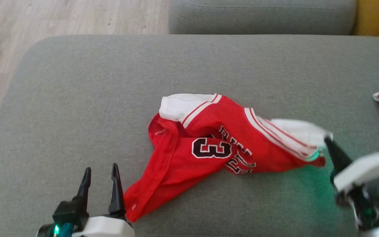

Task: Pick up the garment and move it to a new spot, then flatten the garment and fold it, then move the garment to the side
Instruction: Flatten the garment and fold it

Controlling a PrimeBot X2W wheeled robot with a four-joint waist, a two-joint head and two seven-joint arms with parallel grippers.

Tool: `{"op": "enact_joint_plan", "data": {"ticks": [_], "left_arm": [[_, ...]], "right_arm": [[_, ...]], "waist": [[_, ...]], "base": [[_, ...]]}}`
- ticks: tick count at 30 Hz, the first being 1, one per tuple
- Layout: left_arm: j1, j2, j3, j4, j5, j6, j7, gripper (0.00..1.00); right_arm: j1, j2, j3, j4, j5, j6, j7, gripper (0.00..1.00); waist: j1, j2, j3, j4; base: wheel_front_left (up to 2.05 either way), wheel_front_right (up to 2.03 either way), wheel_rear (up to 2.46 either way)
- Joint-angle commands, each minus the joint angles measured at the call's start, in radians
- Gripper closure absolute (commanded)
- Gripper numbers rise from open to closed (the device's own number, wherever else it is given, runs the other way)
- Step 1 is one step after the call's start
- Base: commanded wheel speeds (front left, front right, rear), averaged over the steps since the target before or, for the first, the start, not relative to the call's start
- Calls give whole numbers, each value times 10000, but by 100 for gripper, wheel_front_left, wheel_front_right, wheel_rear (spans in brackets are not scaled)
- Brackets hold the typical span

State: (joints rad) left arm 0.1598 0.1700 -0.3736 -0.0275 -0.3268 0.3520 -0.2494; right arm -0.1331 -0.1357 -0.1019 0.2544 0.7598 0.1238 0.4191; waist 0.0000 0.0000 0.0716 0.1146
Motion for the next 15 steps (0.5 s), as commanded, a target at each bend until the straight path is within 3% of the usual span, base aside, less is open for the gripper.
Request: {"op": "enact_joint_plan", "data": {"ticks": [1, 5, 6, 7, 8, 9, 12, 15], "left_arm": [[-255, -73, 421, -329, 145, -28, -124, 0], [-217, -153, 521, -331, 242, -149, -124, 0], [-240, -167, 524, -316, 272, -189, -124, 0], [-269, -180, 528, -293, 299, -226, -124, 0], [-302, -196, 542, -267, 318, -257, -124, 0], [-335, -210, 558, -249, 336, -284, -124, 0], [-398, -248, 592, -215, 389, -352, -124, 0], [-380, -283, 632, -189, 429, -403, -124, 0]], "right_arm": [[54, 217, -107, -684, -222, 69, 116, 100], [924, 713, -804, -1550, -877, 69, 514, 100], [1010, 753, -816, -1722, -1205, 69, 514, 96], [1078, 777, -737, -1917, -1598, 69, 490, 61], [1132, 786, -544, -2159, -2058, 69, 415, 15], [1190, 778, -366, -2384, -2564, 69, 297, 0], [1285, 192, 513, -3136, -4064, 69, -382, 0], [1411, -383, 1531, -3608, -4797, 69, -835, 0]], "waist": [[0, 0, -19, -131], [0, 0, 75, -356], [0, 0, 97, -389], [0, 0, 114, -407], [0, 0, 130, -420], [0, 0, 139, -428], [0, 0, 163, -390], [0, 0, 155, -321]], "base": [[0, 0, 0], [0, 0, 0], [0, 0, 0], [0, 0, 0], [0, 0, 0], [0, 0, 0], [0, 0, 0], [0, 0, 0]]}}
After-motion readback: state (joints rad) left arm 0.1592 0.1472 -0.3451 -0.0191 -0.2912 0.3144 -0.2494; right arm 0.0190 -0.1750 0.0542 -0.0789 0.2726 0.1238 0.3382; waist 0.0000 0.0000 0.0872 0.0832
